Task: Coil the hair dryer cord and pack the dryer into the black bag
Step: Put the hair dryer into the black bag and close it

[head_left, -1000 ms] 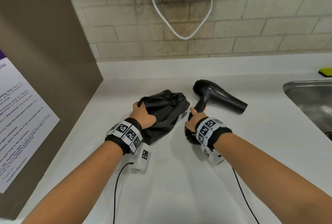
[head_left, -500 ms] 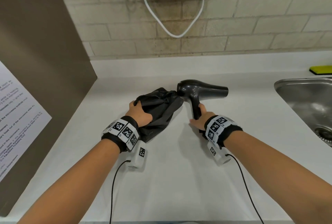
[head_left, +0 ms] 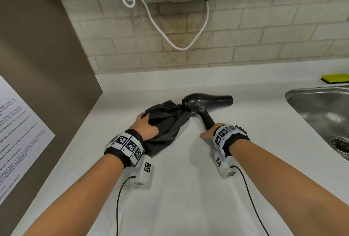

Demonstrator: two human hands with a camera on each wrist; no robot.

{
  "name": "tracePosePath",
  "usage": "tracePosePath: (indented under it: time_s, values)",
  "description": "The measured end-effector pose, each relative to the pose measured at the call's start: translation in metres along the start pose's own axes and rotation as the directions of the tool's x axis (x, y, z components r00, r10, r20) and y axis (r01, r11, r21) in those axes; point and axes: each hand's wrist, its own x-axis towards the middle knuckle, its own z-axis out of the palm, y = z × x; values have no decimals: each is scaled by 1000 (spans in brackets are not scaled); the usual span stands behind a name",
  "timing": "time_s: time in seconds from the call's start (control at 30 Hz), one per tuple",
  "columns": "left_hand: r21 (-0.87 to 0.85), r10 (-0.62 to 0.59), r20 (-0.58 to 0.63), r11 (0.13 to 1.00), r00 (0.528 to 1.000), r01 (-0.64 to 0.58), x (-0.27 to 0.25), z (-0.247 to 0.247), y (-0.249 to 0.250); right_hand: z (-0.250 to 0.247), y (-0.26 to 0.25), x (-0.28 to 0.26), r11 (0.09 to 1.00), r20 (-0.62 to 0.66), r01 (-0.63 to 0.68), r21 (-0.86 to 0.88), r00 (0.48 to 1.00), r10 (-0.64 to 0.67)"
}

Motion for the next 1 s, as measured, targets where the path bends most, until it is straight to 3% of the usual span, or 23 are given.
tracePosePath:
  time_s: [0.2,0.27,0.43,0.53,0.63,0.77,0.83,0.93,1.0]
  values:
    - [-92,26,-95,995,995,-35,-1,-7,-6,-6,14,16,948,-77,-16,318,996,43]
    - [-90,33,-113,995,993,-43,1,-11,-8,-12,14,19,946,-127,8,324,991,35]
    - [-7,67,17,998,998,-66,6,-27,-10,-35,8,19,934,-171,15,357,984,50]
    - [20,84,74,996,994,-85,9,-33,-9,-51,-1,18,847,-209,149,510,977,-46]
    - [-7,123,117,992,985,-123,11,-36,-6,-64,-17,11,657,-280,321,682,945,-172]
    - [-89,248,222,968,943,-233,14,-37,1,-76,-40,-6,407,-316,452,794,878,-359]
    - [-198,276,259,953,926,-229,16,-36,3,-72,-49,-9,299,-285,459,837,831,-479]
    - [-276,248,275,946,929,-170,22,-34,0,-56,-55,-3,223,-230,475,851,720,-655]
    - [-234,187,285,965,940,-121,25,-33,-3,-45,-56,3,203,-187,488,849,637,-748]
